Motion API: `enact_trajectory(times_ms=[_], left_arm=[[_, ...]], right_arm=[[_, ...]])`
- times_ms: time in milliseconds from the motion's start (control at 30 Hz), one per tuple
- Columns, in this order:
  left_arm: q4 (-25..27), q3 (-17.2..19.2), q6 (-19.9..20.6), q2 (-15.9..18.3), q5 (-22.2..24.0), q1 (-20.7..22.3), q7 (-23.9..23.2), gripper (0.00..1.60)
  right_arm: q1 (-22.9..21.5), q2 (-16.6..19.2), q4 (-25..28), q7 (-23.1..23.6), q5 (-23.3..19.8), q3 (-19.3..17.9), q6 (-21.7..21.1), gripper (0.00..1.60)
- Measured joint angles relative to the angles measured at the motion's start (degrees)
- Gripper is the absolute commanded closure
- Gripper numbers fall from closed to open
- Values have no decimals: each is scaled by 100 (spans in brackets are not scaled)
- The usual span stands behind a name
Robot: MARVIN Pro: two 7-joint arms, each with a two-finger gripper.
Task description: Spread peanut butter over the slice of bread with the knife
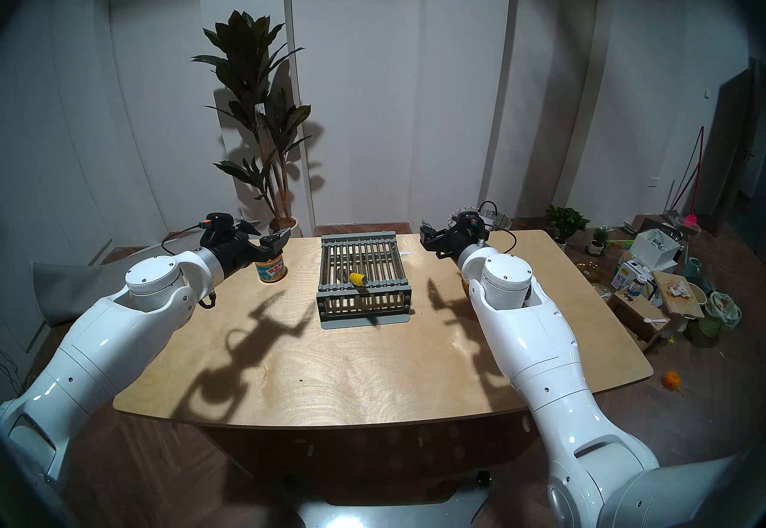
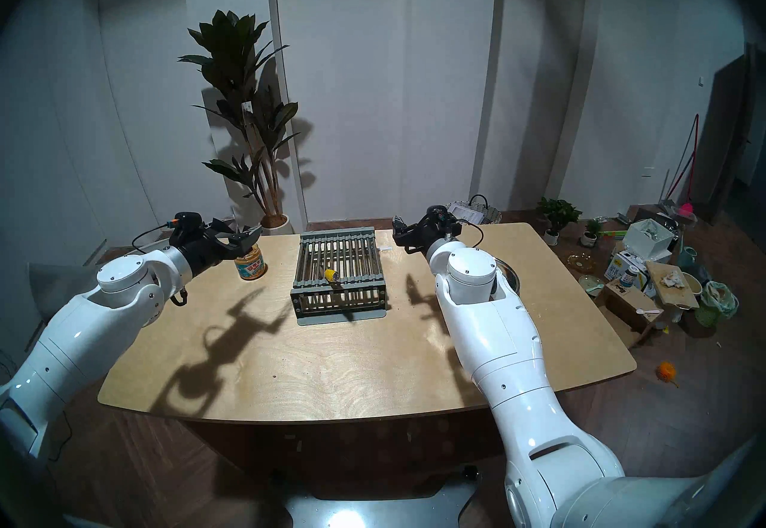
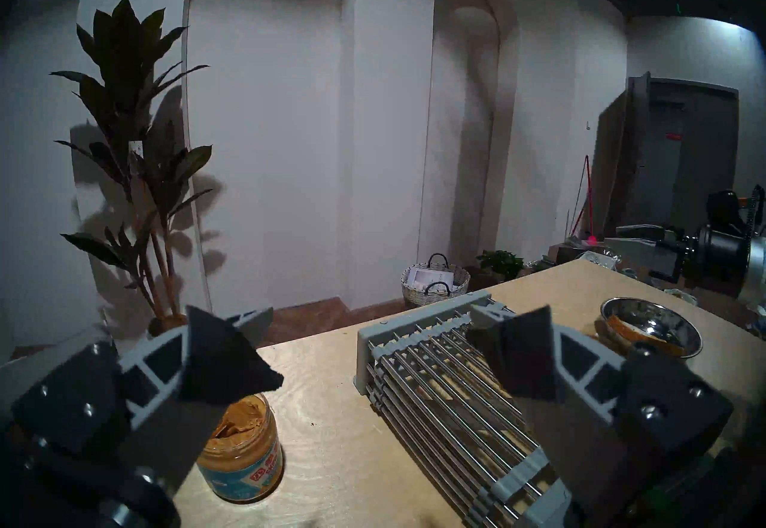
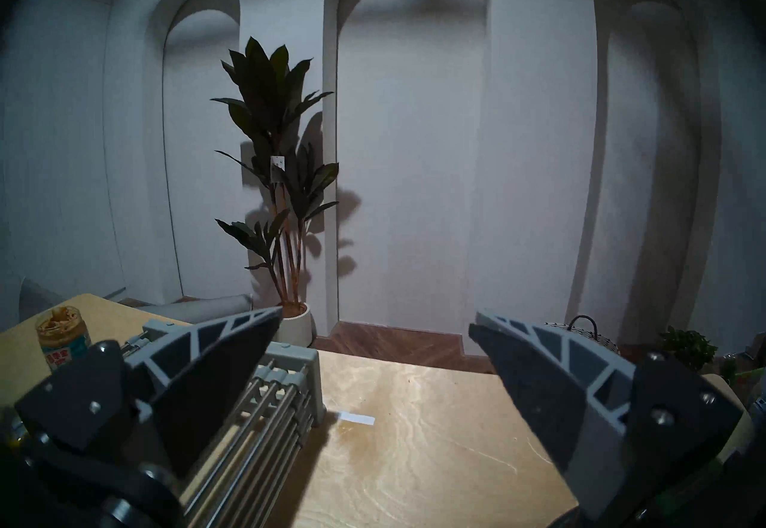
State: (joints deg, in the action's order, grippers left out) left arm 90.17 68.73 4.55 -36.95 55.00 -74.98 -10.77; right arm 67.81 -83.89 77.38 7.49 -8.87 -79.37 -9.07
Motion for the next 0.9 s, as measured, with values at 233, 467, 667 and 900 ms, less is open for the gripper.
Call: enact_trajectory(times_ms=[233,467,667,900], left_arm=[[-104,98,-210,-61,-47,24,145,0],[-64,185,-348,-248,-82,12,756,0],[-49,137,-333,-308,-166,15,906,0],[-15,79,-321,-329,-288,15,1030,0]], right_arm=[[-26,-74,-40,97,-99,51,263,0],[79,-213,-47,-63,-224,-64,453,0],[205,-275,-51,-231,-223,-83,614,0],[313,-345,-45,-402,-151,-54,764,0]])
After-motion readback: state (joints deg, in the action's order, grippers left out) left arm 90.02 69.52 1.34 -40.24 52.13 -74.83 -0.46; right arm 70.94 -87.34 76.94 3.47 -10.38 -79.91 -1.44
